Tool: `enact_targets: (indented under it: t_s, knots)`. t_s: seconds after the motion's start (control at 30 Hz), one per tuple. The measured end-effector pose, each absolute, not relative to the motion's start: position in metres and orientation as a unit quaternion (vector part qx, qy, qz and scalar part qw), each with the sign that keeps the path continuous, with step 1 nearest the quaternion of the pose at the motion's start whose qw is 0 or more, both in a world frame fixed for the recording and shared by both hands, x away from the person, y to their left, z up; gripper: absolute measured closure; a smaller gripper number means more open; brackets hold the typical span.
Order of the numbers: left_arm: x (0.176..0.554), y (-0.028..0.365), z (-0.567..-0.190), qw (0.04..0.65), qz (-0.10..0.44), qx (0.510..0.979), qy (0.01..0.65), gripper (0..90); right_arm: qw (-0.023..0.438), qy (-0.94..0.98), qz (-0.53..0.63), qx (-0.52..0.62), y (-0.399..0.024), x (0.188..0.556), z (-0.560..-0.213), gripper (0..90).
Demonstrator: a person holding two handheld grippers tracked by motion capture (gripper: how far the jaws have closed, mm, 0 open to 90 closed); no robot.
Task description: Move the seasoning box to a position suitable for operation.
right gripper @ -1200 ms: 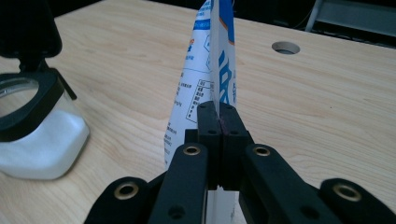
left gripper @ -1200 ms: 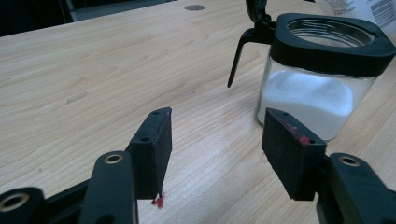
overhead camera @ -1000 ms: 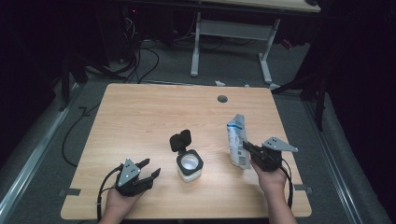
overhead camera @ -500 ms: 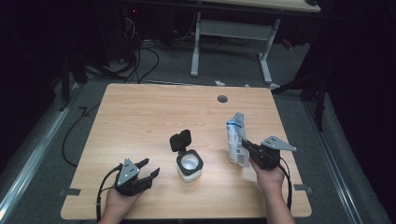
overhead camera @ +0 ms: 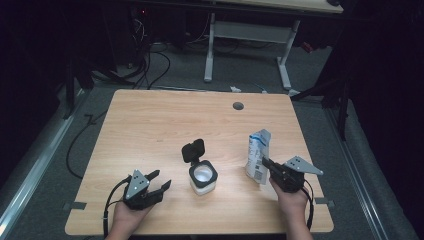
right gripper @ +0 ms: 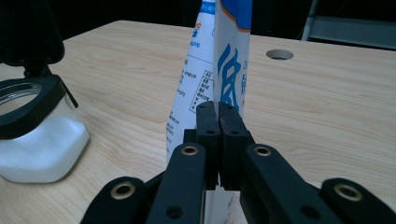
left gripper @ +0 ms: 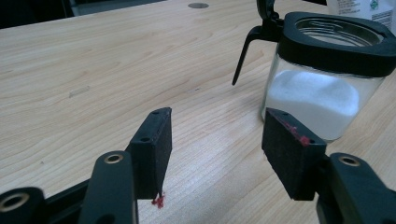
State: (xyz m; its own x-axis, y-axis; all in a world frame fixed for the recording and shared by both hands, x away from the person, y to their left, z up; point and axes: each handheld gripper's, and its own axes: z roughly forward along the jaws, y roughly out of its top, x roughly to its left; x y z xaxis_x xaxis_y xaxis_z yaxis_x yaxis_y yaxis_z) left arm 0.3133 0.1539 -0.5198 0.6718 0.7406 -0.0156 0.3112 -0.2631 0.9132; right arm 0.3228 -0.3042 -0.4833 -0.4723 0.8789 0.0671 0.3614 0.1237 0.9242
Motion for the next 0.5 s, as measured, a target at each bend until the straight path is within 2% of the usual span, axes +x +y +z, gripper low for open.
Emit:
enact_targets:
  t_s: [0.5]
  knots:
    - [0.314, 0.154, -0.520, 0.498, 0.213, 0.767, 0.344, 43.2, 0.262, 0.697, 0.499, 0.443, -0.303, 0.309, -0.489, 84.5]
